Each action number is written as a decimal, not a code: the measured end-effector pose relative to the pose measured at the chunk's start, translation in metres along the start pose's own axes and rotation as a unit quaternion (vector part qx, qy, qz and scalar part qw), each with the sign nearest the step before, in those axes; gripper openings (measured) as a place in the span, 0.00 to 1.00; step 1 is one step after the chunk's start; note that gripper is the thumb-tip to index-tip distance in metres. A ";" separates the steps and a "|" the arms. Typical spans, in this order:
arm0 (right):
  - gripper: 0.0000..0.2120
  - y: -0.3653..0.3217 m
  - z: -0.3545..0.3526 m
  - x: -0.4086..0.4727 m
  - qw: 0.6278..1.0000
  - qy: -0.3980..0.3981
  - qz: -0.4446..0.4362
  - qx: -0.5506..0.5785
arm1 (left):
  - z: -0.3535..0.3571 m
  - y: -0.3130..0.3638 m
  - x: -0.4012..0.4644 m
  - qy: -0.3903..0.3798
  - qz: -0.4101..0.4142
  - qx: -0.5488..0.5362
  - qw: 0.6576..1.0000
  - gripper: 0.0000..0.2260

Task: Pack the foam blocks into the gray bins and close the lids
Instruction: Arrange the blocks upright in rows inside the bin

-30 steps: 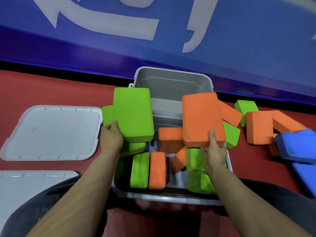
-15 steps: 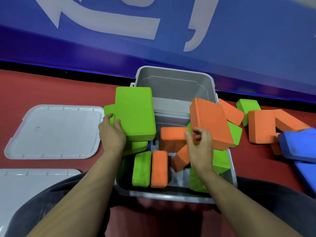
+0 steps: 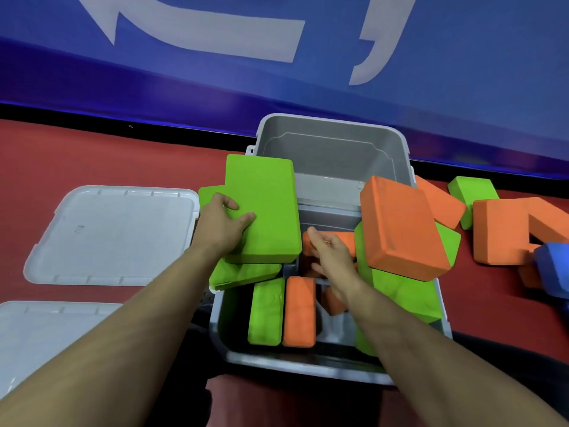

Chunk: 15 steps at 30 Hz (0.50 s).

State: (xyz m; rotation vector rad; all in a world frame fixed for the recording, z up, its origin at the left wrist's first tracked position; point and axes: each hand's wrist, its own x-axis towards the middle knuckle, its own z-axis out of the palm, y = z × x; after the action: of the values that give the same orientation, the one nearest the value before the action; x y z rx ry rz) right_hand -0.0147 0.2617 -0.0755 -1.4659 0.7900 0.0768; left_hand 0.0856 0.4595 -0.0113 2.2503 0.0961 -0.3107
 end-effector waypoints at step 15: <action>0.32 0.038 -0.001 0.070 0.973 0.097 0.202 0.062 | -0.001 0.015 0.010 -0.037 0.158 0.139 0.977 0.32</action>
State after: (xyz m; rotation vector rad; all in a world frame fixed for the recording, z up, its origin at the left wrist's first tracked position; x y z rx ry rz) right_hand 0.0180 0.2377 -0.1438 -1.1888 1.2255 0.1906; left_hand 0.0981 0.4498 -0.0018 2.4781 -0.3638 -0.2467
